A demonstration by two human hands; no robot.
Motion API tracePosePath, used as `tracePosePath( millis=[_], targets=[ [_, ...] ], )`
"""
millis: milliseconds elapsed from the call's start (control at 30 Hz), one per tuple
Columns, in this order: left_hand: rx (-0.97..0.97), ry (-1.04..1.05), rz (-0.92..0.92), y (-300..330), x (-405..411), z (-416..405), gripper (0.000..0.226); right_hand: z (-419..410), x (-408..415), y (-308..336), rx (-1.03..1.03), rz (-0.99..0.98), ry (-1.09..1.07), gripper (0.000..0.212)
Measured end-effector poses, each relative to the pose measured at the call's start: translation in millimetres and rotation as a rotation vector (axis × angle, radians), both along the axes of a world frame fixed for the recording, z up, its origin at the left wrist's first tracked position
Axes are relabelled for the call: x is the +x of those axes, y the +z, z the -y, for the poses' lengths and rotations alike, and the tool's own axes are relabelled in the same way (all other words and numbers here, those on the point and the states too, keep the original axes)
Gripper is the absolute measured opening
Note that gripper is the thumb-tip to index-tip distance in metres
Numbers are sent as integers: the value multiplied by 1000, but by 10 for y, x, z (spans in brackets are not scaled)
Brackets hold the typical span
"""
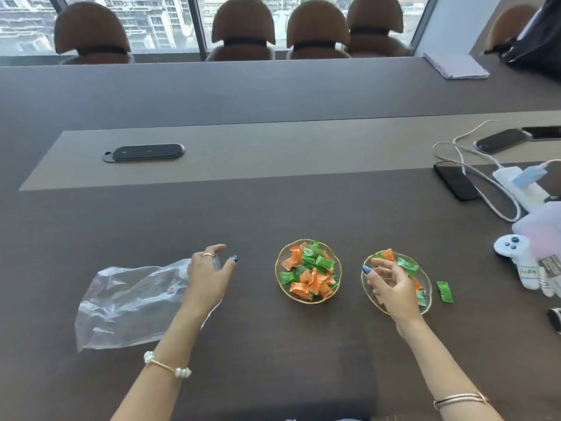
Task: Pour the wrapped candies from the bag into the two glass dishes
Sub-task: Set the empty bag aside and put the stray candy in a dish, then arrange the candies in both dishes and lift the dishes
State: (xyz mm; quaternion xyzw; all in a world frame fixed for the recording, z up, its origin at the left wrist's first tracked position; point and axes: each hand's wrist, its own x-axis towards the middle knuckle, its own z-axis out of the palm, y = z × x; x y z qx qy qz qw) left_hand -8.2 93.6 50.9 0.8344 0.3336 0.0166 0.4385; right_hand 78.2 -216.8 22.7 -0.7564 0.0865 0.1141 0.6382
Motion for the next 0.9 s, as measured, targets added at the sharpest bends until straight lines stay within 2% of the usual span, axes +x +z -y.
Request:
tracePosePath(
  millis=[133,233,333,467,567,700,900],
  targets=[
    [20,-56,-57,-174,239,506,33,538,63,10,-12,15,-40,17],
    [190,7,-69,-307,166,598,26,660,120,-25,-26,4,41,15],
    [456,-55,-255,-521,4,478,35,605,180,-74,7,-9,77,14],
    [627,-114,-542,-685,-66,322,38,607,251,-132,25,-14,100,12],
    [729,-134,-647,-702,-9,329,39,739,270,-159,-14,-11,113,12],
    [715,-101,-712,-784,75,264,39,943,306,-203,-55,3,111,11],
    [636,-13,-716,-826,75,202,39,1062,391,-232,-91,-14,129,11]
  ],
)
